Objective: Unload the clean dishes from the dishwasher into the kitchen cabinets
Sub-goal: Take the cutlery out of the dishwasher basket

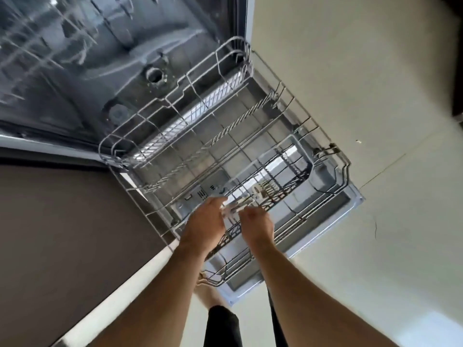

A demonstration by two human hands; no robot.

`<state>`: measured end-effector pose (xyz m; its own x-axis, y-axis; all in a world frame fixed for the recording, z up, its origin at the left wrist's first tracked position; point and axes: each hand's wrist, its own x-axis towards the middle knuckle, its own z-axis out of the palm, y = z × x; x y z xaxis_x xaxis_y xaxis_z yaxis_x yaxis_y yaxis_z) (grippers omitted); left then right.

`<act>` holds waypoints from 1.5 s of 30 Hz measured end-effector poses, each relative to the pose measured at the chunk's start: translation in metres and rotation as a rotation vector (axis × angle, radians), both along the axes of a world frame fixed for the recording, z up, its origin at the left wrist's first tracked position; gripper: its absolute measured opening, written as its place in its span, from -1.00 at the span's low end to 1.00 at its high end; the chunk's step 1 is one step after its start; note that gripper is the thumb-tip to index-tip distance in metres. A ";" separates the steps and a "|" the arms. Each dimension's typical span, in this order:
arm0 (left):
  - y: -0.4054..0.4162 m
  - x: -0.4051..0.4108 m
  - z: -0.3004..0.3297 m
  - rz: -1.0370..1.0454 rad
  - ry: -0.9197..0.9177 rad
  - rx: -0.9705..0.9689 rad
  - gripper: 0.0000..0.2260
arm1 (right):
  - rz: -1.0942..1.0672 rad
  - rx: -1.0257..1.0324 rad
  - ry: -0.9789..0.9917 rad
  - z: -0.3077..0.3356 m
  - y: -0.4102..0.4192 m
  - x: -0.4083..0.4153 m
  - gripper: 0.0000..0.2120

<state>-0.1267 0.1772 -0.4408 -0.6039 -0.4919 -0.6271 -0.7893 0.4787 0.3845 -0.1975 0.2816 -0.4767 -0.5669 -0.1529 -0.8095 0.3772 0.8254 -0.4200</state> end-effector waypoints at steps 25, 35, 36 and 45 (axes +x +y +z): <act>0.021 -0.020 -0.074 -0.017 -0.053 -0.082 -0.85 | -0.277 0.088 -0.097 -0.054 -0.015 -0.015 -0.80; 0.016 -0.018 -0.056 0.072 0.002 -0.040 -0.79 | -0.194 -0.062 -0.088 -0.036 -0.008 -0.021 -0.86; 0.017 -0.018 -0.050 0.142 0.015 -0.005 -0.82 | -0.175 -0.074 -0.068 -0.028 -0.007 -0.022 -0.86; 0.001 -0.017 0.086 0.490 0.195 0.108 -0.88 | -0.100 -0.202 0.015 0.103 -0.025 -0.036 -0.91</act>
